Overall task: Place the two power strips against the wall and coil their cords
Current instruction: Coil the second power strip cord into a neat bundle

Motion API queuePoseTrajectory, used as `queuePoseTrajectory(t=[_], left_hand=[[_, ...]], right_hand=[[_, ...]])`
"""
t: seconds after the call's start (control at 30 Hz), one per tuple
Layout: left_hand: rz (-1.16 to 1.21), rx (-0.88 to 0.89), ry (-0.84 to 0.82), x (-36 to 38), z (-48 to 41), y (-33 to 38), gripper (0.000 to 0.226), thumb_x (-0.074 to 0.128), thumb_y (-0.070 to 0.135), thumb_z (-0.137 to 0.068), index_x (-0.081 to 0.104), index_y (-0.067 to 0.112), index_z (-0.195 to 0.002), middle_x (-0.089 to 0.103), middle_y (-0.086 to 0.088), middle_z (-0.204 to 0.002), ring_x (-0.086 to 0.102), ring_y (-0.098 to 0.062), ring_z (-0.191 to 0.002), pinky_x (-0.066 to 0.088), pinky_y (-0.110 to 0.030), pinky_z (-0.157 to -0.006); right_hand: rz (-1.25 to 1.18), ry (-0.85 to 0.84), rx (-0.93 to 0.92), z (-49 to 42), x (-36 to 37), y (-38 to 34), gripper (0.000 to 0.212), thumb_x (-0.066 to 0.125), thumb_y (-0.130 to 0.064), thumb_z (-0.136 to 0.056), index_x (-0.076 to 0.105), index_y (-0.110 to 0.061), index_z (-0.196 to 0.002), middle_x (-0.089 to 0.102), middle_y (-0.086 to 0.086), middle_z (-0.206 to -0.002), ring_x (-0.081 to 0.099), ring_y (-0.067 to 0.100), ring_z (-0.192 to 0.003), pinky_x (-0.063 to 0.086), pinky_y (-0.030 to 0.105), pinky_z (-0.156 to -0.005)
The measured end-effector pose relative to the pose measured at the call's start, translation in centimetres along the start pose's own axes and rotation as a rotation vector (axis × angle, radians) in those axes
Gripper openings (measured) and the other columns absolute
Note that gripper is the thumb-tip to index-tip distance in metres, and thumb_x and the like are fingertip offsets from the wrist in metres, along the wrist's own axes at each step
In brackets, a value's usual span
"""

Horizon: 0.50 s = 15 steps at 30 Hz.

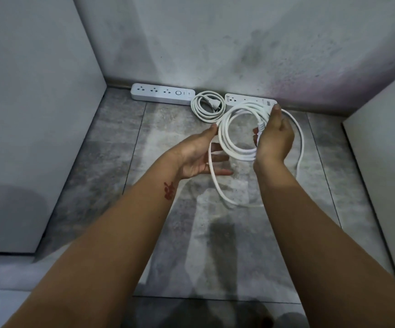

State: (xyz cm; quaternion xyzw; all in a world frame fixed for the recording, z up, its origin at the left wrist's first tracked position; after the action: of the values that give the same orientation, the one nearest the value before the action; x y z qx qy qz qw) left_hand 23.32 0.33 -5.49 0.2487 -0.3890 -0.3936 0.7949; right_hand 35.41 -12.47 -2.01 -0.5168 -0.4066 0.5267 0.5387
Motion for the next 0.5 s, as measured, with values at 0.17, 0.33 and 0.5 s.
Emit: queuePoseTrajectory(t=[0.17,0.33,0.5], left_hand=[[-0.050,0.145,0.144,-0.6,-0.7,0.9,0.050,0.028,0.050,-0.103,0.050,0.019,-0.134,0.070,-0.011,-0.114,0.066,-0.027,-0.109,0.050,-0.043,-0.097],[0.189,0.249,0.310,-2.0,0.0,1.8,0.033,0.030,0.040,-0.105,0.049,0.016,-0.118,0.056,-0.010,-0.089,0.062,-0.023,-0.067,0.057,-0.040,-0.075],[0.118,0.322,0.389,-3.8,-0.1,2.9,0.030,0.029,0.033,-0.106,0.054,0.021,-0.093,0.040,-0.001,-0.066,0.037,-0.012,-0.049,0.043,-0.028,-0.055]], right_hand=[[-0.170,-0.035,0.177,1.8,1.5,2.2,0.041,0.041,-0.050,-0.099,0.062,-0.017,-0.084,0.064,0.007,-0.069,0.057,0.019,-0.056,0.048,0.033,-0.060],[-0.215,-0.158,0.268,4.3,4.1,4.3,0.053,0.032,-0.048,-0.102,0.062,-0.007,-0.115,0.063,0.006,-0.072,0.062,0.025,-0.073,0.055,0.046,-0.082],[-0.138,-0.266,0.307,5.0,4.5,4.9,0.048,0.036,-0.043,-0.096,0.066,-0.010,-0.114,0.072,0.014,-0.095,0.067,0.025,-0.082,0.054,0.037,-0.079]])
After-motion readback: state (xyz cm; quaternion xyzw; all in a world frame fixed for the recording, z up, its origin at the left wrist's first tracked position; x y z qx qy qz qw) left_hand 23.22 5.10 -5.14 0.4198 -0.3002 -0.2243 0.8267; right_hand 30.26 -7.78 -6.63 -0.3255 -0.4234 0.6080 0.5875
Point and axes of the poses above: each hand's wrist, its own z-axis away from the middle knuckle, its own x-axis out of the palm, y = z × x, the point moved 9 cm from there along -z, towards the middle knuckle
